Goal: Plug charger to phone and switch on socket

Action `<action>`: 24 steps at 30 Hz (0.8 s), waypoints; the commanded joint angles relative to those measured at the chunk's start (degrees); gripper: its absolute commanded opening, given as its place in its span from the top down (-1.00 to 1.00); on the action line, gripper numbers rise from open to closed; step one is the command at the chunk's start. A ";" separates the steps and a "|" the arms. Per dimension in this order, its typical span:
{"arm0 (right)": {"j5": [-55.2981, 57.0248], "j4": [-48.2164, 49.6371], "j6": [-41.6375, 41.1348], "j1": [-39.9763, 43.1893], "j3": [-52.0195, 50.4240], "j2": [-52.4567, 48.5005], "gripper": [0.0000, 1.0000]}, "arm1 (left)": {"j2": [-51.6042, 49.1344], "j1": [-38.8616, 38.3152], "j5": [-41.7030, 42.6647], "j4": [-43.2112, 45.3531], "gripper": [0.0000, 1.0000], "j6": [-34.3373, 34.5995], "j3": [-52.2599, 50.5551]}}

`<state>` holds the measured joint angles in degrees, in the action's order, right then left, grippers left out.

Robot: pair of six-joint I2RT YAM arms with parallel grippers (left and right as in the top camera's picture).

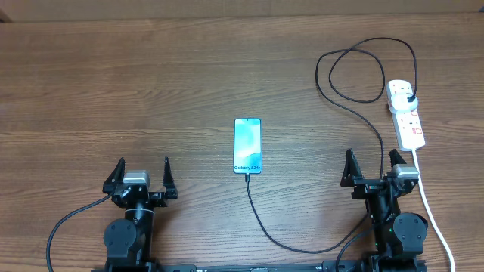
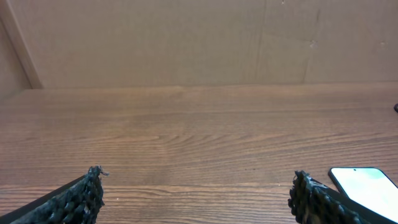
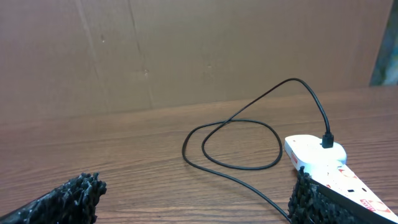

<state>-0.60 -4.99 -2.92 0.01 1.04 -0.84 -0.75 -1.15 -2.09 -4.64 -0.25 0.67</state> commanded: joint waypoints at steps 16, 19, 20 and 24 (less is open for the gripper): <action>0.52 0.26 0.42 -2.67 -0.59 0.68 -1.00 | 0.39 -0.37 0.63 0.24 -0.99 -1.27 -0.35; 0.52 0.26 0.39 -2.69 -0.59 0.68 -1.00 | 0.39 -0.37 0.63 0.24 -0.99 -1.27 -0.35; 0.52 0.26 0.39 -2.67 -0.59 0.68 -1.00 | 0.39 -0.37 0.63 0.24 -0.99 -1.27 -0.35; 0.52 0.26 0.42 -2.69 -0.59 0.68 -1.00 | 0.39 -0.37 0.63 0.24 -0.99 -1.27 -0.35</action>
